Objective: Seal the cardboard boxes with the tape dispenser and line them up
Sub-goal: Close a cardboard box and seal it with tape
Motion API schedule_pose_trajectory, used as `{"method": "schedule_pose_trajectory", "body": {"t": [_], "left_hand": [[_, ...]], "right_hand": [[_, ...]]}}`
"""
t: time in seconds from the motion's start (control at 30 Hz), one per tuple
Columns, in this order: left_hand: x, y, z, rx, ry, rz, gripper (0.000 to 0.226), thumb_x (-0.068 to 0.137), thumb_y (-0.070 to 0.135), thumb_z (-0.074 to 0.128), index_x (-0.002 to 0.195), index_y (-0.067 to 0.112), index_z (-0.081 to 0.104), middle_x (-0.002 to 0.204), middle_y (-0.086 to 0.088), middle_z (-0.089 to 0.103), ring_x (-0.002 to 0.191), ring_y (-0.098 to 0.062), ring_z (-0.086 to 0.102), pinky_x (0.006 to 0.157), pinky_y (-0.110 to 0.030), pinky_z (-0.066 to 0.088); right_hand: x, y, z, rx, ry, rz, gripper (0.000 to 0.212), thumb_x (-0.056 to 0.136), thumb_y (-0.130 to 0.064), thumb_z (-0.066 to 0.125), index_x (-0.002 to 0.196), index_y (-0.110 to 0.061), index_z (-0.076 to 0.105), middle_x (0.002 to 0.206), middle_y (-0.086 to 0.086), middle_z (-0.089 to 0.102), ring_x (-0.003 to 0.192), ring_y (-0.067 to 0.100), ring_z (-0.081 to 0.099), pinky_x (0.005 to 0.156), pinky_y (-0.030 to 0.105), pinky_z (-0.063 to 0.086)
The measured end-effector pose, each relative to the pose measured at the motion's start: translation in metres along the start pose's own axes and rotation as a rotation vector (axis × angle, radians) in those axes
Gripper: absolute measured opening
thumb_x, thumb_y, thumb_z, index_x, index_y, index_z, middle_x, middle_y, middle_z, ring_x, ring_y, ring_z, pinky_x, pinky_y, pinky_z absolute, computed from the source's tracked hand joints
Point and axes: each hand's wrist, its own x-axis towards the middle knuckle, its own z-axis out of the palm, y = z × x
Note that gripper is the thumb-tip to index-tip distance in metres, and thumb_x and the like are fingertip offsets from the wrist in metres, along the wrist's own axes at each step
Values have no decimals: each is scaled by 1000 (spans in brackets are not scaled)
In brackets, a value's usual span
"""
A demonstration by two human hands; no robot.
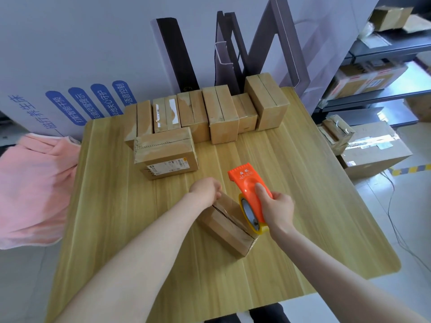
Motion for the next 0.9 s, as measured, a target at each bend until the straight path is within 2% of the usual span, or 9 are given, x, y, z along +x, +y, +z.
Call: {"method": "schedule_pose_trajectory", "body": {"t": [0.07,0.13,0.3,0.4,0.53,0.6,0.67,0.73,0.9], "left_hand": [[-4,4,-2,1,-6,1,26,95,11,49,116,7,65,117,-10,66,71,-9,59,51,-8,39],[-9,4,2,111,45,-73,21,91,17,54,105,16,69,105,-5,68,85,-19,64,63,-20,46],[-43,-26,15,65,122,-295,12,83,22,54,78,15,61,76,0,60,73,-22,60,51,-24,41],[-69,-41,25,-28,108,-395,24,93,30,46,100,11,60,99,-5,63,89,-23,61,65,-27,44],[-93,-36,18,92,158,-303,28,90,32,49,112,16,57,99,5,58,89,-16,57,65,-27,43],[-96,-21,-8,-176,234,-152,28,92,35,53,115,20,57,111,6,61,98,-14,57,68,-26,45],[-105,0,-45,-801,244,-15,33,96,42,49,108,14,64,110,-4,68,99,-19,62,80,-34,52],[-118,19,-82,-1197,190,92,41,98,43,42,104,11,67,102,-10,72,91,-22,68,84,-37,54],[-140,39,-123,-1187,144,230,42,97,42,46,107,8,70,100,-8,73,92,-19,68,88,-37,52]], "right_hand": [[-1,-2,0,-3,-6,3,53,83,-50,63,61,-2,63,52,7,54,51,21,51,52,31,40],[1,-6,0,10,-20,16,53,84,-50,64,60,-2,63,52,6,55,50,20,51,52,31,40],[2,-18,-9,100,-141,-21,47,86,-41,67,68,2,64,58,9,59,49,17,54,47,24,41],[-7,-36,-22,156,-223,-101,39,90,-31,66,70,1,66,54,8,60,39,13,54,35,19,42],[-17,-64,-42,153,-336,-250,31,91,-26,64,70,-4,67,52,12,60,37,19,56,31,25,44],[-20,-76,-50,153,-376,-310,27,91,-25,65,76,-3,69,59,24,63,42,29,59,34,32,49],[-25,-88,-57,137,-398,-364,26,90,-25,65,79,-2,70,66,30,64,45,32,59,36,36,51],[-30,-98,-62,132,-408,-407,23,90,-24,65,77,-5,70,63,28,63,45,30,58,37,36,51],[-36,-111,-68,68,-395,-513,22,89,-19,67,69,-11,68,52,10,62,40,20,57,32,30,48]]}}
